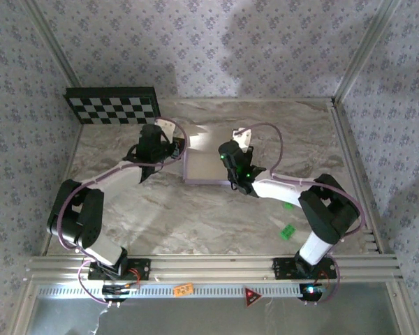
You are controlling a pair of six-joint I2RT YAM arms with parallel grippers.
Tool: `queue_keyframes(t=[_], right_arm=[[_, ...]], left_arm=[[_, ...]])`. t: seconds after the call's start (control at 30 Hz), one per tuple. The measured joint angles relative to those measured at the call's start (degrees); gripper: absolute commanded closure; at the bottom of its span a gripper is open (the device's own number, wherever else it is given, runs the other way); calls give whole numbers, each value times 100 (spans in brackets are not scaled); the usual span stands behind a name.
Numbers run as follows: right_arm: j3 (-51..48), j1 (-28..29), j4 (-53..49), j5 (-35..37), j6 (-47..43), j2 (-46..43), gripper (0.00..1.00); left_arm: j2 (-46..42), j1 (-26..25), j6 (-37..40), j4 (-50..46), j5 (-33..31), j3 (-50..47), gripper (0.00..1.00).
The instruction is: Fold the paper box
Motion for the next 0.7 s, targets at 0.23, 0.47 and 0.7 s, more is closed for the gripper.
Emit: queue_keyframes(t=[0.23,0.47,0.7], right_arm=[[-317,168,376,197,-11,0,100],[-629,387,741,649,-7,0,100],[-1008,621,1180,997,-13,0,100]], left_arm=[[-142,-42,-354,789,46,-667,100],[-286,-402,-634,1515,-522,-1217,100],[-450,-789,-713,1904,-1139,-1690,98]])
